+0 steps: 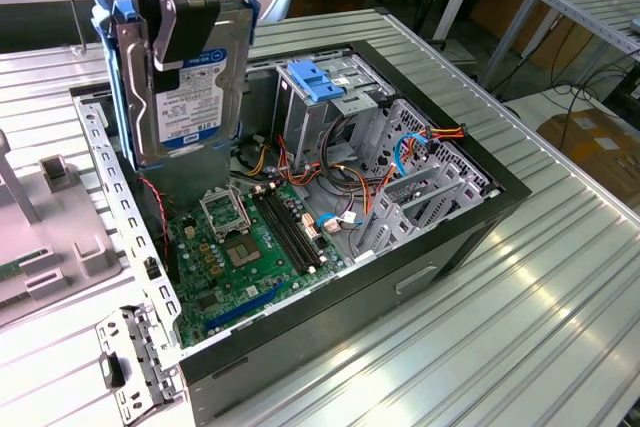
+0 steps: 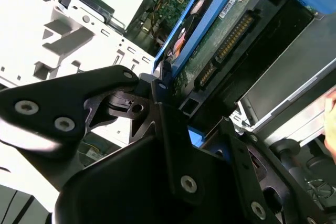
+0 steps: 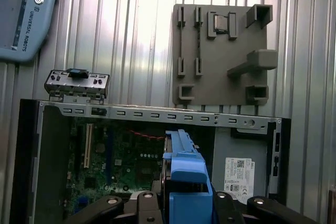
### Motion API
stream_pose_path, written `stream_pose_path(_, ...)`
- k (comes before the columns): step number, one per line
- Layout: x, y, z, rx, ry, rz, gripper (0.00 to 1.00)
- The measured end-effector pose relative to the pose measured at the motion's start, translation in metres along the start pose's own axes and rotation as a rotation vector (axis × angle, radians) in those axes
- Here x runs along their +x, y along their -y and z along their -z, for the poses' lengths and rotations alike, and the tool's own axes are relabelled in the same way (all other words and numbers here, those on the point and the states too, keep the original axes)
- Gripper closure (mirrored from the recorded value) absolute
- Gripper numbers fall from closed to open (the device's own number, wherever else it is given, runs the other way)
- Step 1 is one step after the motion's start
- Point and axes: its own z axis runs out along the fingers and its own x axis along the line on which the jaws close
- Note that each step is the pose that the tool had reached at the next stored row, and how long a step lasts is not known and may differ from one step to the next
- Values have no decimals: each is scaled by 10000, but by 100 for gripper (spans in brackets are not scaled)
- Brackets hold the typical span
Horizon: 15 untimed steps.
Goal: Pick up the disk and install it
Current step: 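Pick up the disk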
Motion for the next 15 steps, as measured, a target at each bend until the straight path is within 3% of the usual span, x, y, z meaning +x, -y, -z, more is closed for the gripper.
stream_pose_path(15,223,88,14,-1,-1,0,63)
